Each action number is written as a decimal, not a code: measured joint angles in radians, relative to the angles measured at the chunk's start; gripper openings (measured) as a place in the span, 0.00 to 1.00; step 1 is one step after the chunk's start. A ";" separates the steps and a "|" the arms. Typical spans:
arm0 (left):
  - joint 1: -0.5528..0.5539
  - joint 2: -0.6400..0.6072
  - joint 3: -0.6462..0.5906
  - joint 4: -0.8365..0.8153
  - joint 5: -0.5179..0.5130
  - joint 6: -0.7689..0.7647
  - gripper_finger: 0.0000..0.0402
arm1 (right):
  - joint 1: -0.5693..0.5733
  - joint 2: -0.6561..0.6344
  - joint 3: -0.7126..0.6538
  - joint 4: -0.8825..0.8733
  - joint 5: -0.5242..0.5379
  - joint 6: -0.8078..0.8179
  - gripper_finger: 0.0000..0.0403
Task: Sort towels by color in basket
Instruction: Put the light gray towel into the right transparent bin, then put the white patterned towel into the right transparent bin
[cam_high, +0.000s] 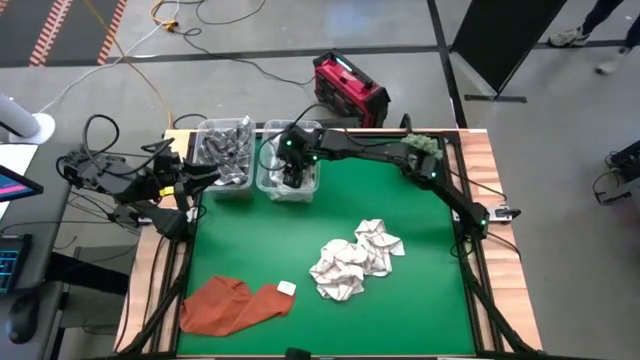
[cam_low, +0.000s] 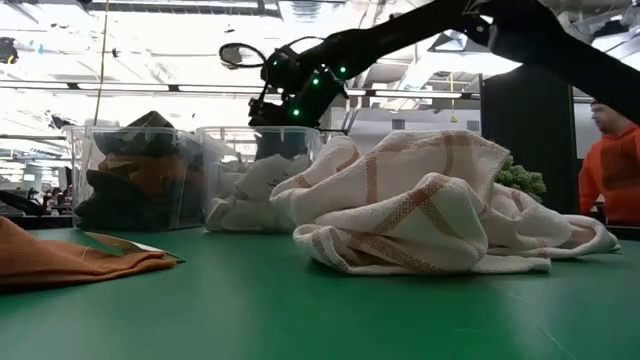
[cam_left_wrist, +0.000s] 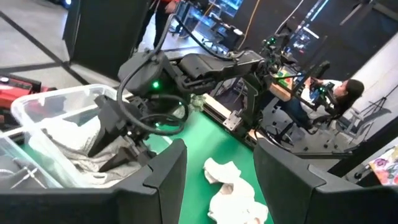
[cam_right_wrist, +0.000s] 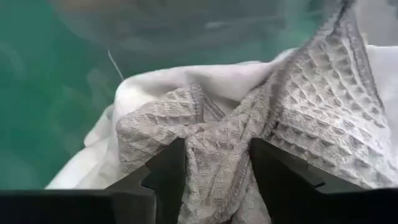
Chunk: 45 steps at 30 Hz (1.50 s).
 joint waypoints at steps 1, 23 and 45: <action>0.000 0.000 0.000 -0.005 0.000 -0.002 0.44 | 0.002 0.008 0.012 -0.023 0.002 -0.001 0.52; 0.000 0.025 0.001 -0.101 0.178 0.124 0.44 | 0.108 -0.247 0.158 -0.318 -0.054 0.125 0.56; -0.102 0.328 -0.026 -0.198 0.484 -0.051 0.44 | 0.556 -0.235 -0.384 -0.495 -0.143 0.420 0.59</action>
